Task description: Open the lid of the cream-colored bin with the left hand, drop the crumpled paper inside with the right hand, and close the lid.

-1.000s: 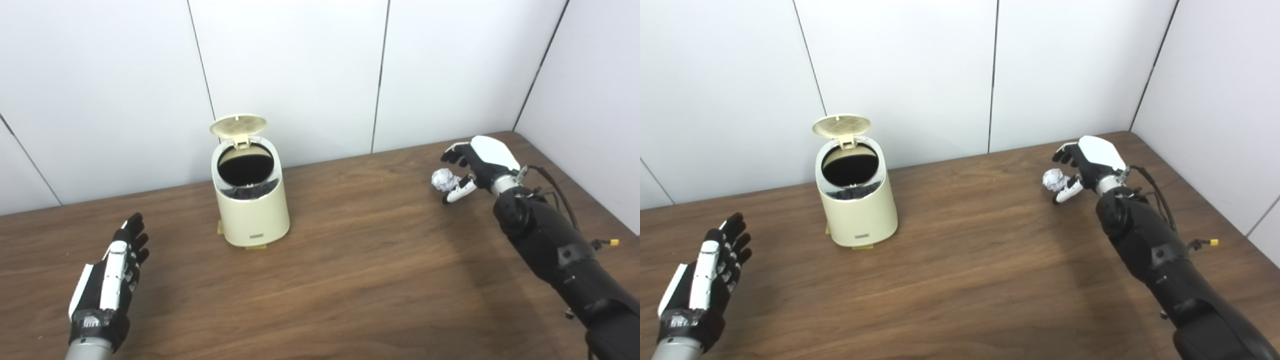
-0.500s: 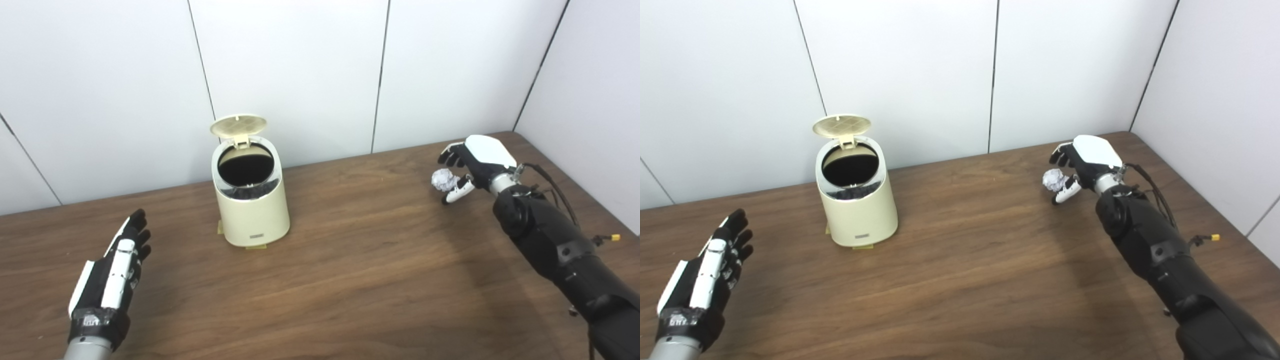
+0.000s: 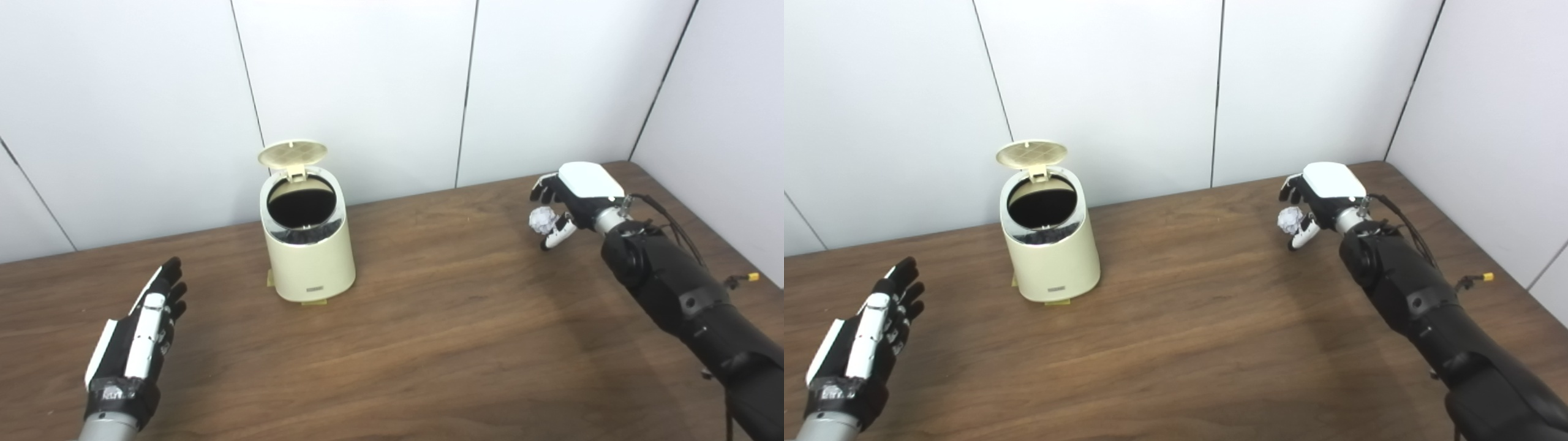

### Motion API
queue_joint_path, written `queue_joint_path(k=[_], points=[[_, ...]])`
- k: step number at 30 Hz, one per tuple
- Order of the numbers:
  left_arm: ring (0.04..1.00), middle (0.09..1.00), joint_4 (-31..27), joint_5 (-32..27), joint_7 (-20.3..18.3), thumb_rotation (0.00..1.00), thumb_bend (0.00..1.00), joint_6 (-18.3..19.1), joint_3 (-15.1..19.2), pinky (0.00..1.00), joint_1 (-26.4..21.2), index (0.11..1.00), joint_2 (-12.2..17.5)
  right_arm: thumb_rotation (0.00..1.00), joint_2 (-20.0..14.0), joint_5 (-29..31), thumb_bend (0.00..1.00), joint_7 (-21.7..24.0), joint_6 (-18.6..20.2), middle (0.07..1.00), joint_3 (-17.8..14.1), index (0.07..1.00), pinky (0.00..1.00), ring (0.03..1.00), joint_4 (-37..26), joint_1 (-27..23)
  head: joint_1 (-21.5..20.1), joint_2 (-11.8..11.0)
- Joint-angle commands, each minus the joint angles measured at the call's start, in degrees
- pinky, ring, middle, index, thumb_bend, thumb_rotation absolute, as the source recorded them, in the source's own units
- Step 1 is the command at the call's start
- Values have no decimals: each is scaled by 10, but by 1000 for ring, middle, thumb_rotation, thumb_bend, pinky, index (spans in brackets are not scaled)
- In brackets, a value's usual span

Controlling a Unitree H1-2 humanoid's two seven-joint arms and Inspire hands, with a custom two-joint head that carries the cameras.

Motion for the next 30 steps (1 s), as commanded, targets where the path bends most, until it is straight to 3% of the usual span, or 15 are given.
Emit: queue_joint_path(k=[1,6,7,9,12,18,20,30], points=[[980,991,-20,3,-3,892,452,-12,-1,989,-14,992,8,0,-24,-16,820,-2,-14,632,7,632,608,625,7,-21,1,2],[983,995,-24,1,-3,894,477,-13,0,981,-11,993,8,0,-29,-12,811,25,-21,636,15,630,569,601,10,-27,4,4],[978,989,-25,2,-2,912,470,-14,0,979,-11,988,8,0,-28,-8,688,31,-17,565,12,633,494,547,11,-28,3,5],[976,986,-26,4,-1,923,467,-15,0,975,-11,985,7,0,-25,0,605,42,-9,512,6,635,442,504,8,-27,4,6],[978,988,-30,4,1,965,453,-11,-1,971,-11,980,6,0,-20,9,534,52,3,464,-4,533,432,488,-3,-22,6,6],[979,986,-32,1,-1,990,477,-17,-1,980,-9,972,6,0,-19,18,527,57,5,483,-6,497,473,508,6,-21,9,6],[974,980,-32,1,-2,998,469,-19,0,981,-8,969,6,0,-20,19,520,53,1,503,-5,496,474,432,14,-22,9,6],[983,986,-33,-11,-4,961,515,-17,5,981,-6,972,6,0,-22,20,516,45,0,527,-6,480,498,418,16,-19,7,7]])
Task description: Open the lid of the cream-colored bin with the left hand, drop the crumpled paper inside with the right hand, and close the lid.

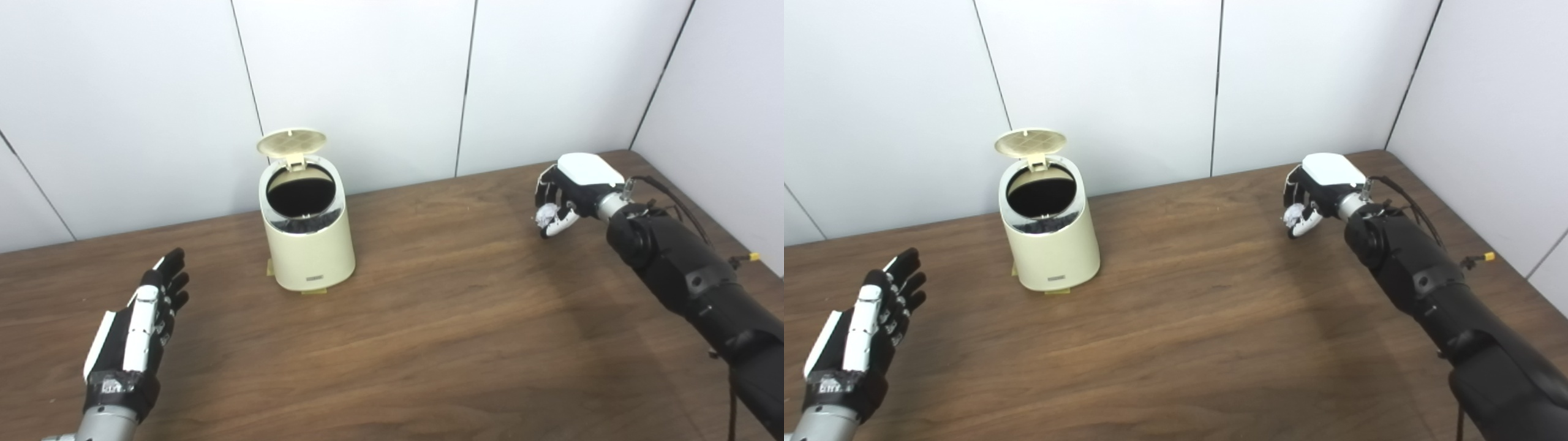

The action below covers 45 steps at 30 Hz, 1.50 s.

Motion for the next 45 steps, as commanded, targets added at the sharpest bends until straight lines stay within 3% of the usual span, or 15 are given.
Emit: queue_joint_path(k=[1,7,11,14,18,21,24,28,32,34,38,45], points=[[985,987,-15,-4,-4,964,516,-18,3,984,-16,972,6,0,-13,-7,516,-8,6,529,-4,479,497,418,1,-8,1,1],[983,986,-12,-1,-3,973,526,-20,1,978,-18,971,5,0,-10,-8,515,-25,11,521,-13,502,467,399,-30,1,3,2],[977,983,-6,2,-2,967,520,-27,0,977,-17,965,3,0,-4,-3,517,-64,-9,500,-31,510,546,396,-64,10,4,2],[975,981,0,-1,-4,953,522,-30,-1,977,-17,963,2,0,5,-3,516,-97,-32,520,-43,497,543,399,-75,7,10,2],[978,984,5,1,-5,951,516,-34,-4,981,-16,969,0,0,14,0,498,-112,-52,522,-56,511,335,399,-118,5,19,0],[976,980,3,7,-3,959,504,-32,-7,981,-13,967,-1,0,21,-5,497,-112,-54,515,-63,509,332,394,-153,2,24,-1],[978,982,5,12,-2,961,513,-37,-9,981,-10,970,-2,0,31,-3,498,-84,-27,506,-72,527,391,387,-199,1,31,-2],[983,986,8,13,0,954,523,-38,-10,988,-7,965,-5,0,40,-6,491,-46,-15,497,-72,559,325,383,-262,-4,41,-3],[979,987,11,20,4,964,512,-42,-15,975,-5,964,-9,0,59,-2,491,47,47,485,-69,563,329,375,-348,-18,58,-3],[977,986,13,23,3,966,510,-43,-17,969,-4,966,-11,0,66,9,492,86,60,485,-67,557,345,375,-375,-29,64,-4],[980,990,21,29,4,983,494,-50,-22,969,-3,968,-17,0,92,46,499,137,71,498,-67,525,392,395,-397,-56,79,-10],[976,983,36,35,11,966,488,-64,-25,974,-4,964,-32,0,144,65,495,168,95,490,-63,541,360,378,-415,-80,107,-18]])
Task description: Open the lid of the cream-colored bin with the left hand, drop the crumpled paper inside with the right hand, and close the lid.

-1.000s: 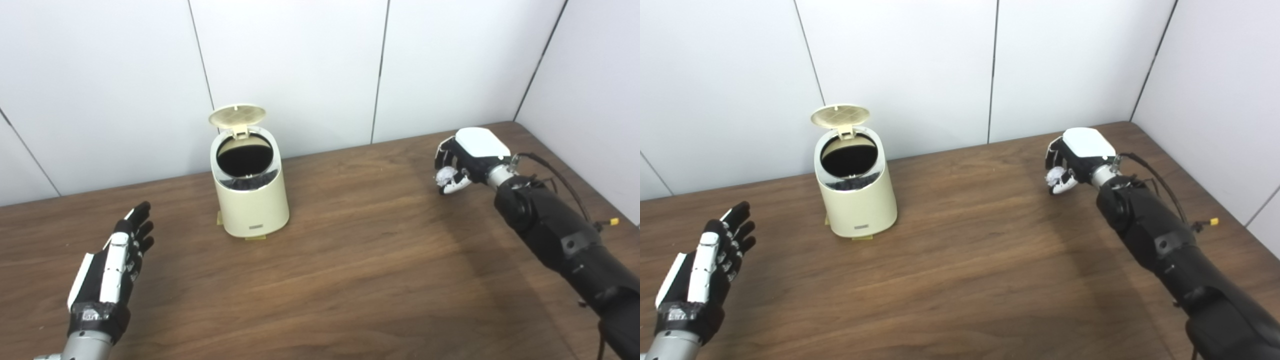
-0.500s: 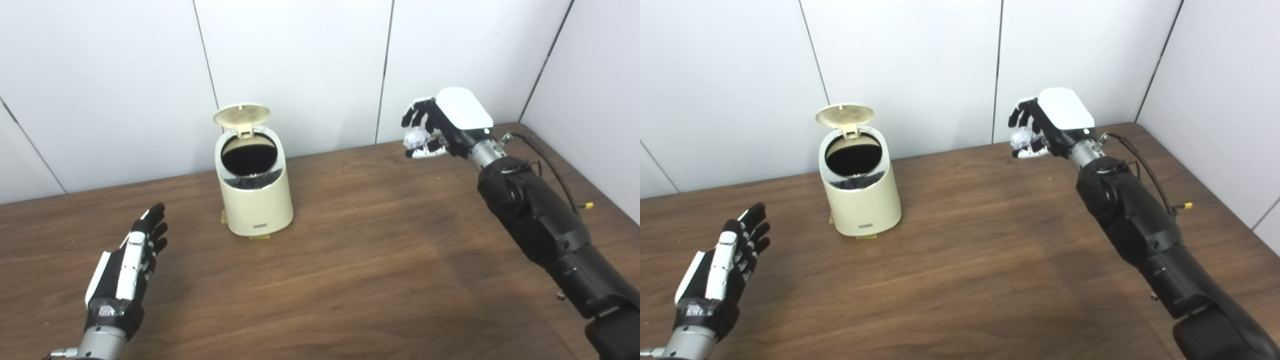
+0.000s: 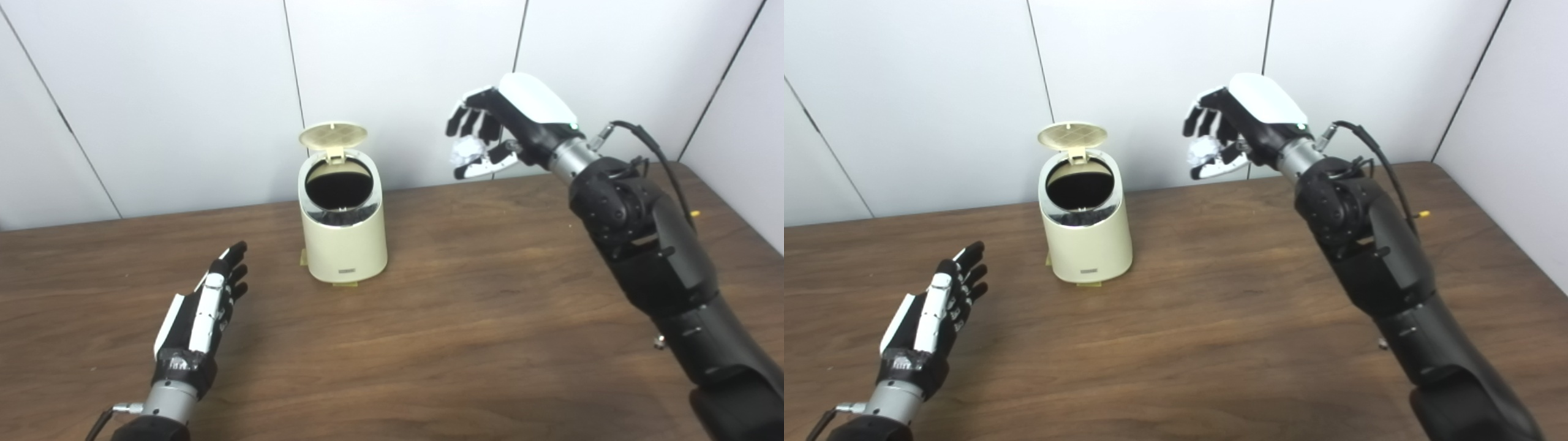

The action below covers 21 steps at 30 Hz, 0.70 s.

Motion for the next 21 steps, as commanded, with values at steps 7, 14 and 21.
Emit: queue_joint_path(k=[7,14,21], points=[[978,978,2,18,10,910,541,-33,-10,983,-16,959,-14,0,38,-3,494,-4,-10,493,10,557,376,380,-34,-65,22,-4],[983,981,0,29,13,959,546,-31,-19,1000,-15,963,-23,0,78,-8,491,-42,-56,480,21,559,382,364,-13,-82,35,-7],[987,984,-4,35,17,979,534,-30,-21,1000,-13,964,-29,0,113,-13,486,-77,-83,494,21,564,286,378,5,-87,39,-8]])
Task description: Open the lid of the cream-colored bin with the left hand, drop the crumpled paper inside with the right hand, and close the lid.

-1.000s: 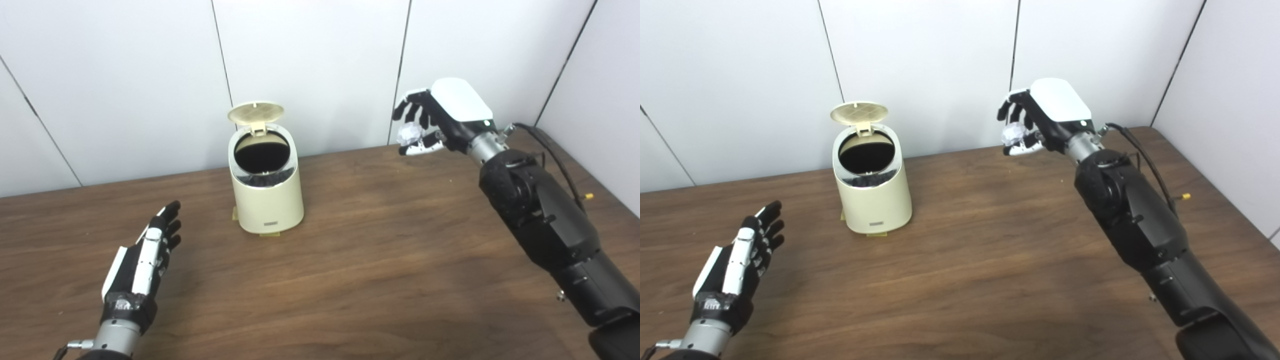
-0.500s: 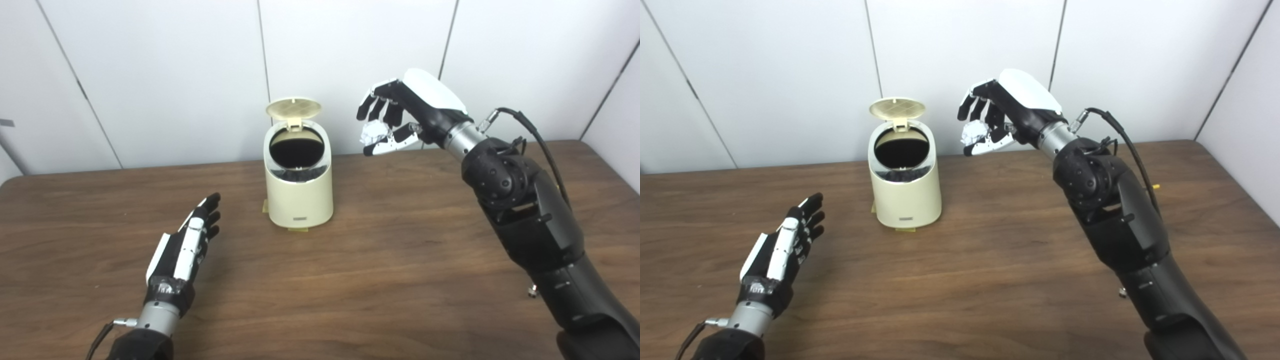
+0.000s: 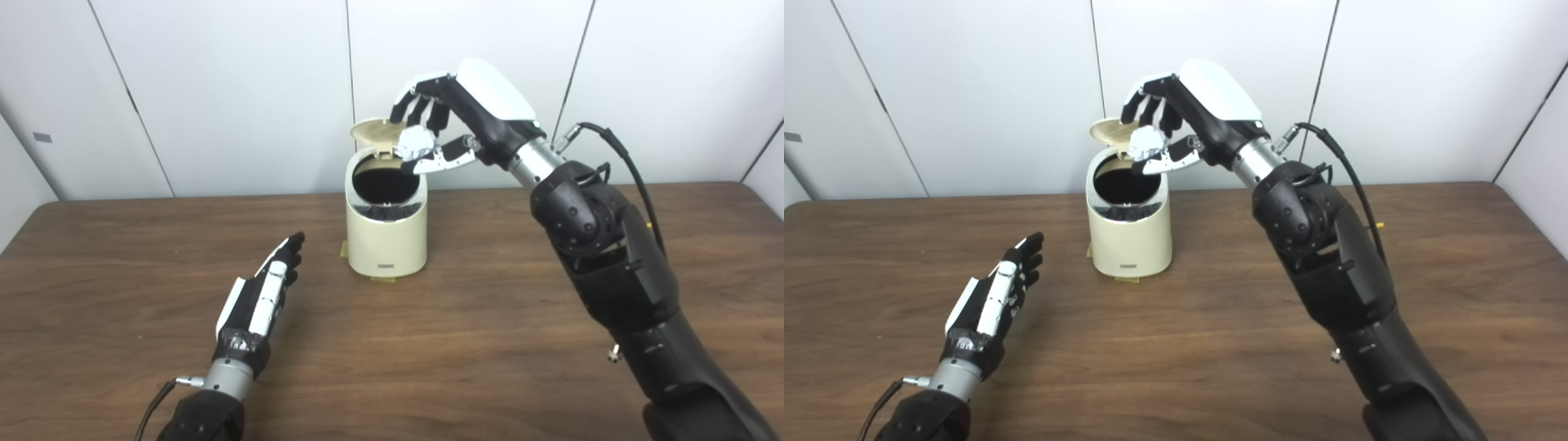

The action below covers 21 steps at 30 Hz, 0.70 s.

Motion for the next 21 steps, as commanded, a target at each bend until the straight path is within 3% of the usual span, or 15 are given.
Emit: queue_joint_path(k=[1,9,13,21], points=[[988,984,-14,2,7,981,535,-15,1,1000,-13,965,-3,0,6,-4,487,-26,-15,492,-8,562,288,379,0,-37,0,0],[994,985,-16,4,8,985,547,-12,0,1000,-13,968,-5,0,34,-22,493,-48,-14,497,1,540,314,391,35,-38,3,0],[997,986,-18,1,8,976,549,-14,1,1000,-14,971,-6,0,38,-41,494,-77,-37,494,11,535,320,387,72,-36,4,2],[993,984,-20,4,10,964,565,-11,0,1000,-13,968,-7,0,49,-48,490,-101,-39,487,19,554,309,377,110,-28,6,5]])
